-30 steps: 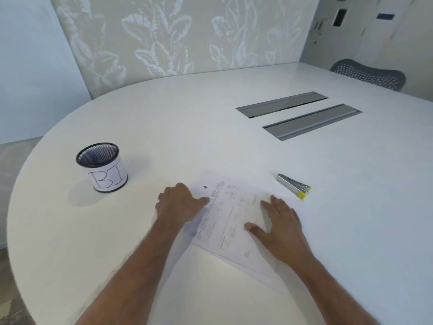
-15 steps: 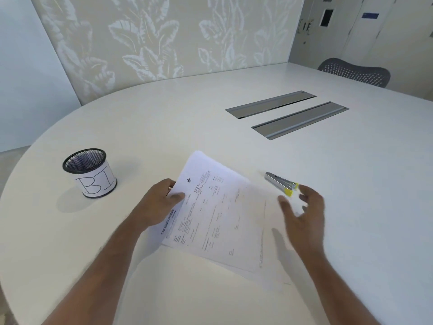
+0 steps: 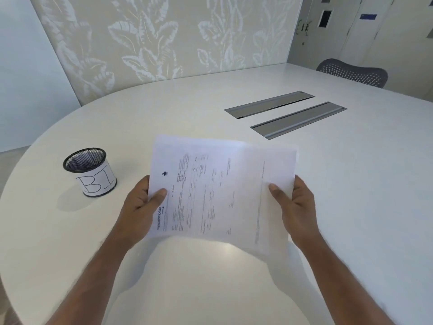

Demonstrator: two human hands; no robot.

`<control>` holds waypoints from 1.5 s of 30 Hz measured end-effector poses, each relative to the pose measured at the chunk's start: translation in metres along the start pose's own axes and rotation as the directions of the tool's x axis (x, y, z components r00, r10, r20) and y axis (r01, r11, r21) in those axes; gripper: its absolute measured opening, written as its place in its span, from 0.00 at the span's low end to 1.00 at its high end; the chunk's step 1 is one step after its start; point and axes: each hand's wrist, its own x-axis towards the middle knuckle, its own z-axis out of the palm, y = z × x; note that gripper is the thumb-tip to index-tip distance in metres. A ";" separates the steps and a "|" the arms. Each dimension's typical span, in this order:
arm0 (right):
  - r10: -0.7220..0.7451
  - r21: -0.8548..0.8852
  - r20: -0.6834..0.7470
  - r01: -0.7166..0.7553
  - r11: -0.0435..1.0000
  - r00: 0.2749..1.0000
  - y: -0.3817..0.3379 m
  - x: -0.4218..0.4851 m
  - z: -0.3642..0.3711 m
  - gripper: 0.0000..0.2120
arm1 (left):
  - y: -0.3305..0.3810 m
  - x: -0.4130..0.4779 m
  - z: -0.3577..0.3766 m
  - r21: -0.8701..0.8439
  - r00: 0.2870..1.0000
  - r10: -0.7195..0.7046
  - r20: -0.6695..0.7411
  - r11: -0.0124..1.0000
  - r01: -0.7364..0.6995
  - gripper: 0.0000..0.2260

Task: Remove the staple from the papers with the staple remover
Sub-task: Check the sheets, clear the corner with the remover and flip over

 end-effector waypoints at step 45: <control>-0.131 0.218 0.120 0.102 0.971 0.984 -0.027 0.011 0.033 0.08 | 0.066 0.033 0.046 -0.014 0.942 0.299 -0.152 0.952 -0.304 0.11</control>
